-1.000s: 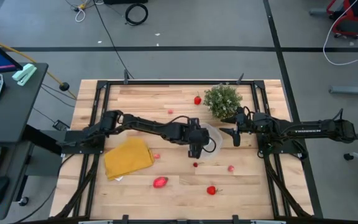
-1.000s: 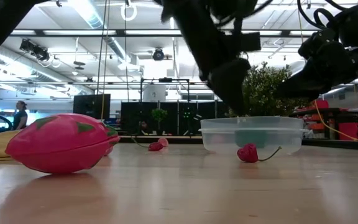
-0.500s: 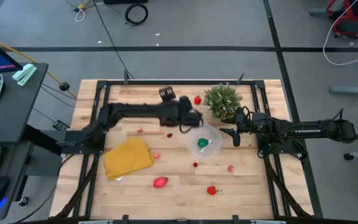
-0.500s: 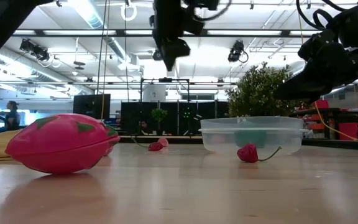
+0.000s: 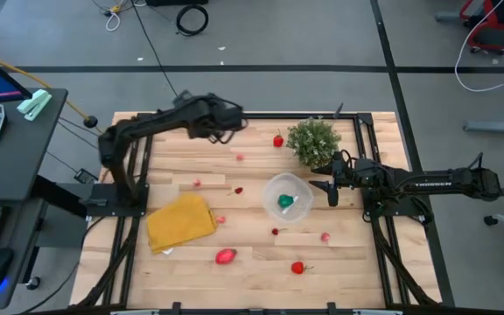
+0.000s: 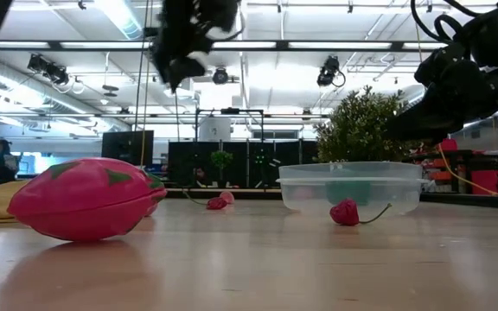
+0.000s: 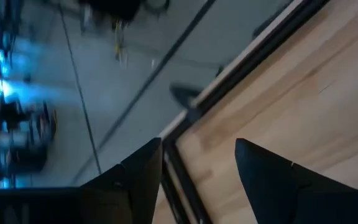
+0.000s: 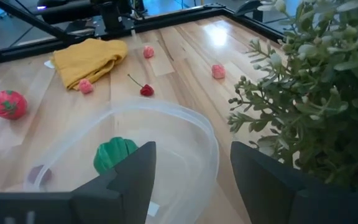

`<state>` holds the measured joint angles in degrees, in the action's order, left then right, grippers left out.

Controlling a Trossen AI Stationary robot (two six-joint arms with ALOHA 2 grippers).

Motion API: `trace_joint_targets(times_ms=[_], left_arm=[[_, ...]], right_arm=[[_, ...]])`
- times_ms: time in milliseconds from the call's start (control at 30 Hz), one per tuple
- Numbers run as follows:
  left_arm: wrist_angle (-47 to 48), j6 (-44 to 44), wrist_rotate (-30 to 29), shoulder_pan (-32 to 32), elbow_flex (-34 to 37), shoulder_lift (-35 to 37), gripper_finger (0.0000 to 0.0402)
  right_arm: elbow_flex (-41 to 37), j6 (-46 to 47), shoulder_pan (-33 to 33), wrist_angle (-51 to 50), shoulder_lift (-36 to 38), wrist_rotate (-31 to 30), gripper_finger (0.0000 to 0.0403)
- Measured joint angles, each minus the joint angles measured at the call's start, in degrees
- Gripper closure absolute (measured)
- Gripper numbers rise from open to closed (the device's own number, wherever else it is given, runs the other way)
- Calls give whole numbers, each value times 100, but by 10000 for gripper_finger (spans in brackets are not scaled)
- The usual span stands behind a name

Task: Pick and placing Produce into tupperware
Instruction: Put the peach into the transparent bin

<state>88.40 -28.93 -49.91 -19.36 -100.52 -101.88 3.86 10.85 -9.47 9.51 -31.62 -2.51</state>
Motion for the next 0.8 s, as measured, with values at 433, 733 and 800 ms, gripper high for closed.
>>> trace_joint_targets(times_ms=[433,733,800], left_arm=[[-5849,575,3206,15,4615,2030,226],[-8510,593,3249,154,5720,1457,228],[-9007,585,3267,193,5804,1213,229]], right_arm=[[0,723,1,-49,0,-43,186],[0,712,2,-89,0,-45,186],[0,711,2,-89,0,-48,186]])
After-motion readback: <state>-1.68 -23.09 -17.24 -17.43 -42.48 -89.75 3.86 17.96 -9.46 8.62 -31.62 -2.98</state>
